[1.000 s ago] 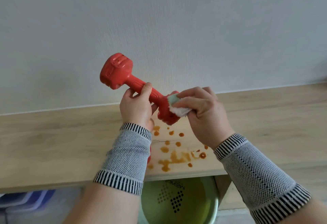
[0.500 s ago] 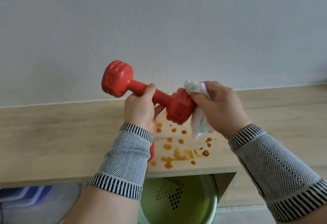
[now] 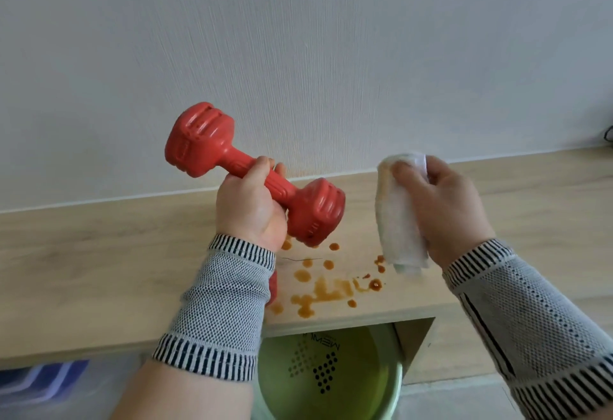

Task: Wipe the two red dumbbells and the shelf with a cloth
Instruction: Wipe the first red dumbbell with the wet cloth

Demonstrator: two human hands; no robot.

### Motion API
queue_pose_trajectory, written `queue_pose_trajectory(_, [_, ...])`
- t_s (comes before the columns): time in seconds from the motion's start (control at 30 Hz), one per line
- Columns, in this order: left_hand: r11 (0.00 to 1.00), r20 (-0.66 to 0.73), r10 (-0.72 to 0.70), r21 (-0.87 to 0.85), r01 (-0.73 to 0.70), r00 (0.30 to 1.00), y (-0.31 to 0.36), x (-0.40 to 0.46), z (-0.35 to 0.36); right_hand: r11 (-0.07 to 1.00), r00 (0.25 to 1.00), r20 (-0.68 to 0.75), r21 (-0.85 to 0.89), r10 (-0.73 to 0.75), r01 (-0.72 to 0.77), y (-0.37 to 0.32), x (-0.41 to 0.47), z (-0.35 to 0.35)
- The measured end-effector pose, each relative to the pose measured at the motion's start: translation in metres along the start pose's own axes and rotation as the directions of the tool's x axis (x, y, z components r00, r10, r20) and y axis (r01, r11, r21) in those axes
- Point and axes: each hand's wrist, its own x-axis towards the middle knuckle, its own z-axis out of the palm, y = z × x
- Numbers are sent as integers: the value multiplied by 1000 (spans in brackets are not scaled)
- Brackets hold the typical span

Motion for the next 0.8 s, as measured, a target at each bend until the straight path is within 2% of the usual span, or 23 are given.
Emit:
queue_pose_trajectory(0.07, [1000,-1,-11,-4,11,1000,-1,-1,0,980,985,34,-99,-168,171,-1,-3,9])
queue_pose_trajectory(0.13, [1000,-3,-2,-5,2,1000,-3,-3,1,934,940,156,-147,-302,325,-2,-10,20])
queue_pose_trajectory(0.23, [999,-27,36,-17,-36,999,-4,-4,2,795,825,270,-241,-497,557,4,-15,32])
queue_pose_trajectory(0.33, [998,-59,59,0,-59,997,0,0,-4,624,694,340,-304,-635,720,9,-20,40])
queue_pose_trajectory(0.4, [999,-48,40,-9,-40,998,4,2,-5,606,686,305,-322,-661,727,10,-17,45])
queue_pose_trajectory(0.47, [999,-26,21,-35,-22,999,5,1,-5,685,749,221,-305,-624,661,10,-10,47])
queue_pose_trajectory(0.53, [999,-8,22,-26,-22,1000,4,-2,-5,720,775,201,-286,-600,632,10,-5,46])
queue_pose_trajectory(0.67, [999,-31,28,22,-27,999,4,3,-10,667,711,326,-252,-623,701,9,-17,45])
queue_pose_trajectory(0.73, [1000,-54,15,-15,-16,998,7,7,-13,632,681,354,-259,-641,730,10,-20,46])
queue_pose_trajectory(0.8, [998,-56,1,-55,-4,998,9,6,-12,656,712,306,-278,-632,702,12,-15,46])
